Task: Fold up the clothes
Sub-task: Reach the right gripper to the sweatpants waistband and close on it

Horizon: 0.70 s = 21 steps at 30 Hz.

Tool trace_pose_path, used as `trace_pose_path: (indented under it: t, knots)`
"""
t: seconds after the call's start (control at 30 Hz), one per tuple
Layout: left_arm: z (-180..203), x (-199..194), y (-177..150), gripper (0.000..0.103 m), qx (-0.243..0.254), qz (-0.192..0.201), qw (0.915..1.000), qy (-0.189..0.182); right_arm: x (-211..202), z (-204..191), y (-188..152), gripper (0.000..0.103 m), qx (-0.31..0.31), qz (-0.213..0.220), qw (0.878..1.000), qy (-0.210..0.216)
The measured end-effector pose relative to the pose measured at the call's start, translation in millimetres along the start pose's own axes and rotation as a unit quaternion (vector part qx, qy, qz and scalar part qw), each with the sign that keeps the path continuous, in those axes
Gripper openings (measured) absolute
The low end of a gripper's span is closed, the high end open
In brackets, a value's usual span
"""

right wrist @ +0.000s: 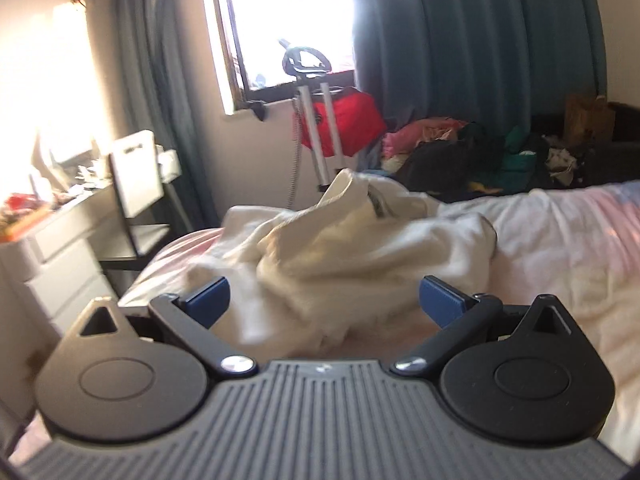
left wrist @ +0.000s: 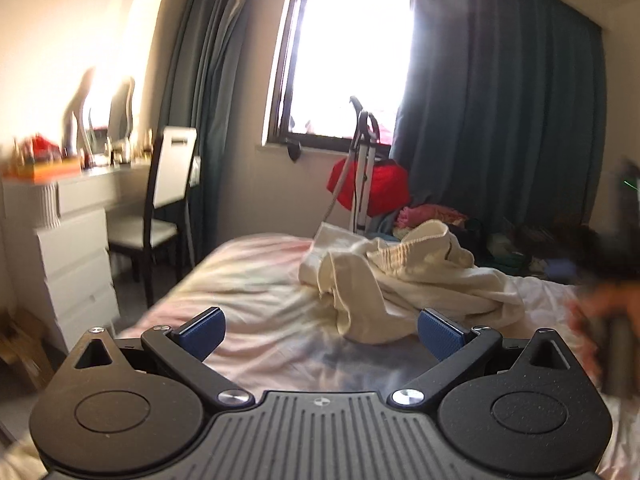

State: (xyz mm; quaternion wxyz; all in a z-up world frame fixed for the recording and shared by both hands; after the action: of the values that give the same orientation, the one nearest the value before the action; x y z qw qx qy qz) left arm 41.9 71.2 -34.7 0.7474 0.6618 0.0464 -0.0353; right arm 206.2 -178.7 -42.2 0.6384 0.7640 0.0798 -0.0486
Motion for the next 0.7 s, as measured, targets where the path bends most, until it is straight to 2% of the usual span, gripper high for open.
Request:
trace_pose_path:
  t: [0.1, 0.23, 0.33, 0.37, 0.53, 0.57, 0.6, 0.63, 0.67, 0.7]
  knots:
    - [-9, 15, -13, 0.103, 0.003, -0.006, 1.0, 0.003, 66, -4, 14, 0.103, 0.018, -0.009, 1.0, -0.022]
    - [-22, 39, -34, 0.103, 0.005, -0.016, 0.9994, 0.031, 138, -2, 24, 0.103, 0.023, 0.006, 0.998, -0.063]
    - [-32, 63, -52, 0.103, -0.008, -0.041, 0.9981, 0.046, 176, 3, 12, 0.102, 0.012, -0.009, 0.996, -0.085]
    - [-35, 72, -57, 0.103, -0.014, -0.048, 0.9977, 0.047, 189, 4, 8, 0.098, 0.008, -0.014, 0.996, -0.092]
    - [-45, 101, -81, 0.103, -0.032, -0.078, 0.9955, 0.045, 251, 12, -12, 0.094, -0.01, -0.04, 0.991, -0.128]
    - [-47, 105, -85, 0.103, -0.031, -0.083, 0.9949, 0.049, 261, 14, -17, 0.082, -0.013, -0.047, 0.989, -0.138]
    - [-48, 109, -87, 0.103, -0.031, -0.089, 0.9942, 0.052, 265, 18, -23, 0.057, -0.015, -0.058, 0.987, -0.151]
    - [-50, 111, -90, 0.103, -0.033, -0.095, 0.9935, 0.054, 268, 22, -28, 0.047, -0.012, -0.071, 0.984, -0.164]
    - [-51, 113, -91, 0.103, -0.036, -0.101, 0.9925, 0.058, 266, 26, -30, 0.014, -0.003, -0.076, 0.982, -0.172]
    - [-52, 114, -93, 0.103, -0.04, -0.108, 0.9914, 0.062, 261, 30, -30, 0.014, 0.01, -0.072, 0.982, -0.177]
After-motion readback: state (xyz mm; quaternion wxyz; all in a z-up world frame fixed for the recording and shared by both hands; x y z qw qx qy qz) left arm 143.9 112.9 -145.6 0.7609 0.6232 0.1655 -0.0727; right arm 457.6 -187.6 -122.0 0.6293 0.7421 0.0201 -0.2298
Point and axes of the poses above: each gripper's, at about its wrist camera, not at the fingertips, and x roughly the way its jaws point, z to its right, y to its top, the point moved 2 cm from there along x, roughly the way its jaws point, and after that the axes turned 13 degrees about z, right-handed, at the moved point
